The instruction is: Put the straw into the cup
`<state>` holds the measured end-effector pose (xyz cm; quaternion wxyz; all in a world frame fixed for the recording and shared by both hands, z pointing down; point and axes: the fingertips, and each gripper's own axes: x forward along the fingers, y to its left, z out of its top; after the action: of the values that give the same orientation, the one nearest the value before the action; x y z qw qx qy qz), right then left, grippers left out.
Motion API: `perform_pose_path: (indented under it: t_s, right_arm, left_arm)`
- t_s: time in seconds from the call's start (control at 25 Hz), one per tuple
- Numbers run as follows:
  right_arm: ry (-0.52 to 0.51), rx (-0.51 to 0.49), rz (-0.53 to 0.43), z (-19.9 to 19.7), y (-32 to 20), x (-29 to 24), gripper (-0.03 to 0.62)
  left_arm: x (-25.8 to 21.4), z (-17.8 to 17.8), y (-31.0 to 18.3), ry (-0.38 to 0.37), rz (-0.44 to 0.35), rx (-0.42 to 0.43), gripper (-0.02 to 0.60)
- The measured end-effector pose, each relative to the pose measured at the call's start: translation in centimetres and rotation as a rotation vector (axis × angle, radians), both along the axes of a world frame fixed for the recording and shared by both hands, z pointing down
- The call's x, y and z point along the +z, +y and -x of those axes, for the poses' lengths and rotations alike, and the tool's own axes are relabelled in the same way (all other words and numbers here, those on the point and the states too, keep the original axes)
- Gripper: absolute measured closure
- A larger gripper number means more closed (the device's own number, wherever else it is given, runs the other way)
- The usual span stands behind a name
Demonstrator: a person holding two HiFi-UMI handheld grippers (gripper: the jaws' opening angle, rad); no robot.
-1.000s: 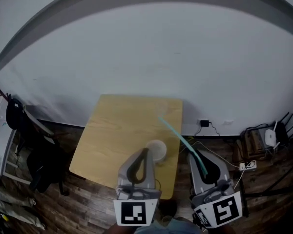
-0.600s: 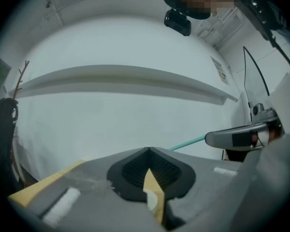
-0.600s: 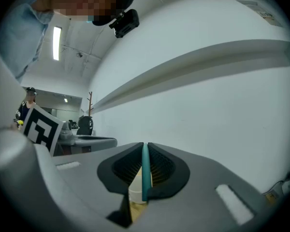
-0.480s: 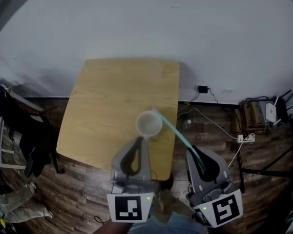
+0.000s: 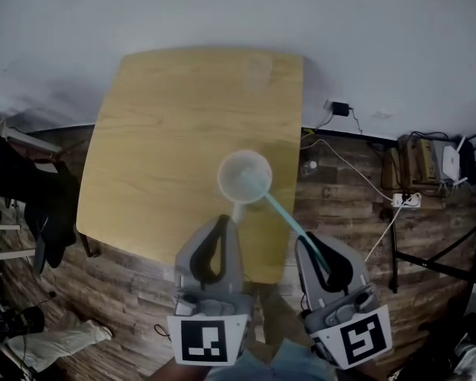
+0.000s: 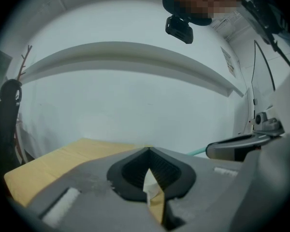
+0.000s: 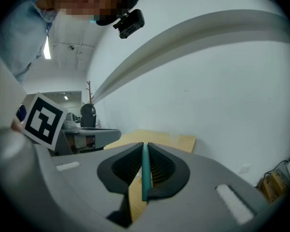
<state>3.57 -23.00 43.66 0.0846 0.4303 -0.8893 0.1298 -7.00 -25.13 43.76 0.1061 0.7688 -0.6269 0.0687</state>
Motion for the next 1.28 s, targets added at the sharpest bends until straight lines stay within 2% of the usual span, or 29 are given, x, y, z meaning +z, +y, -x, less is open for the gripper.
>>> perform_pose_path:
  t_s: [0.52, 0.72, 0.88, 1.08, 1.28]
  right_arm:
    - [0.05, -0.03, 0.077, 1.9, -1.8, 4.2, 0.554]
    - [0.049, -0.027, 0.069, 2.2, -1.8, 4.4, 0.548]
    - [0.052, -0.023, 0.063, 2.5, -1.7, 4.3, 0.533]
    - [0.047, -0.006, 0.012, 2.4, -1.7, 2.4, 0.522]
    - [0.039, 0.009, -0.061, 2.6, -1.5, -1.1, 0.522]
  left_arm:
    - [2.8, 2.1, -1.1, 0.013, 0.065, -0.016, 0.565]
    - [3.2, 2.2, -0.8, 0.013, 0.071, -0.014, 0.565]
    - [3.0, 2.5, -0.6, 0.016, 0.062, -0.015, 0.565]
    - [1.3, 2.6, -0.1, 0.012, 0.038, -0.006, 0.565]
    - [-2.3, 2.7, 0.1, 0.023, -0.033, 0.006, 0.565]
